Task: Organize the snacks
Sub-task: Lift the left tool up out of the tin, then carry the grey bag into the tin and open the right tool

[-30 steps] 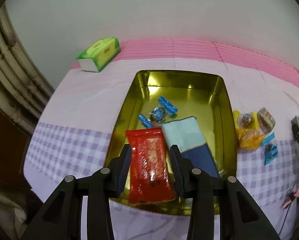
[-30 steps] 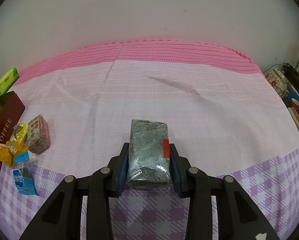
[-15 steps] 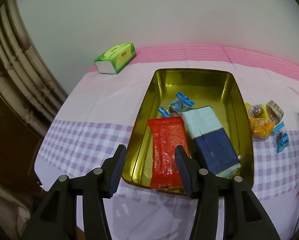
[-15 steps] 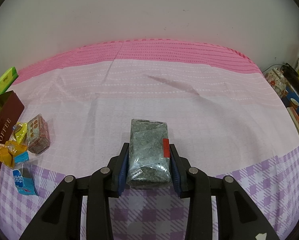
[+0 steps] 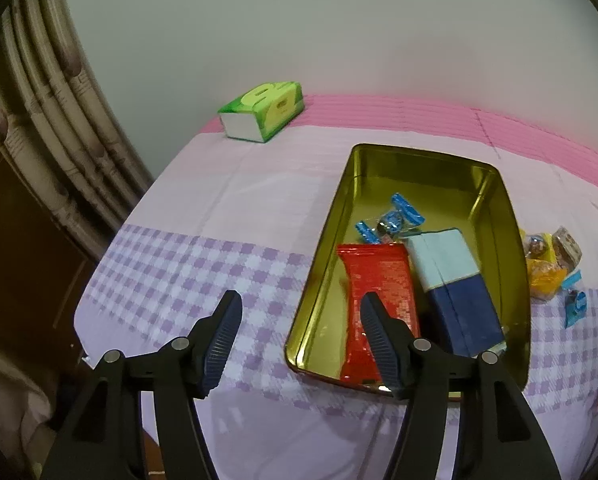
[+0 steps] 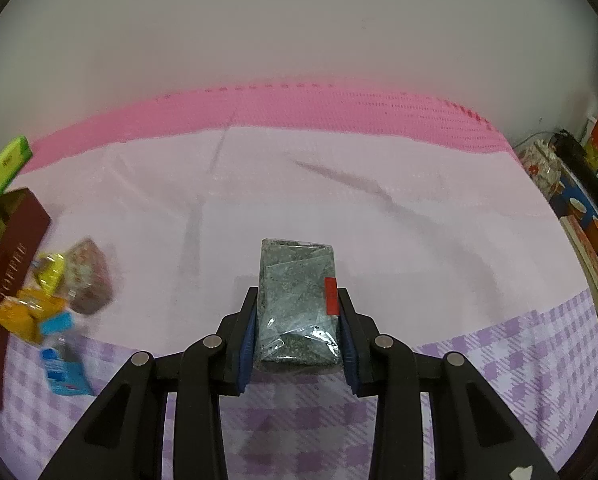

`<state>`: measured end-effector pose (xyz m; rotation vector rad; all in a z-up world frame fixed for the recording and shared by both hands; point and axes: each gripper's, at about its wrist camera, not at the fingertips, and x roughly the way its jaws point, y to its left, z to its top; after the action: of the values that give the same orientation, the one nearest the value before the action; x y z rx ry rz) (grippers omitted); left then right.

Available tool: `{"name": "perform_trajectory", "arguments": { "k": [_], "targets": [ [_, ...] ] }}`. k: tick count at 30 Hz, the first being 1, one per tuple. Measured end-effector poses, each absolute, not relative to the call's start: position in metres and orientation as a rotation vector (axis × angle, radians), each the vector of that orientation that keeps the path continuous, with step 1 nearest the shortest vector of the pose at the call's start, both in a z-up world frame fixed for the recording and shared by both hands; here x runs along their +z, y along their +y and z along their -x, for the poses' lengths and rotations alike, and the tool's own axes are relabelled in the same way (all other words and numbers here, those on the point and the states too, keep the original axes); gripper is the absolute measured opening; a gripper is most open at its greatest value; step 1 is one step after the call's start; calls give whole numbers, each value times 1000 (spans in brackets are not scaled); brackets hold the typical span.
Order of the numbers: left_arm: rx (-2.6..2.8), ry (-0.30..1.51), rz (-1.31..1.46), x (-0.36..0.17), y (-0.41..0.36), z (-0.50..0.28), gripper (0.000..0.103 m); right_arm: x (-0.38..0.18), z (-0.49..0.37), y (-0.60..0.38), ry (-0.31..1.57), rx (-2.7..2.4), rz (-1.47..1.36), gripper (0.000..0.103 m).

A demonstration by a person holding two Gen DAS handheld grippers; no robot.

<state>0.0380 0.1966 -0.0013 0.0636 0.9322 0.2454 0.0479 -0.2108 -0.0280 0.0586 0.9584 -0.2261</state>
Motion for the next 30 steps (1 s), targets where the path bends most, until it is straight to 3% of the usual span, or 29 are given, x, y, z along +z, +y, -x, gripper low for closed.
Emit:
{"name": "perform_trajectory", "arguments": {
  "k": [18,30],
  "targets": [
    [317,969,32,-5,226,-39,63,30,-63,-62,911,181,-30,33],
    [329,1002,76,-11,233,-42,63,20,-88,17,959,296,27,33]
  ]
}}
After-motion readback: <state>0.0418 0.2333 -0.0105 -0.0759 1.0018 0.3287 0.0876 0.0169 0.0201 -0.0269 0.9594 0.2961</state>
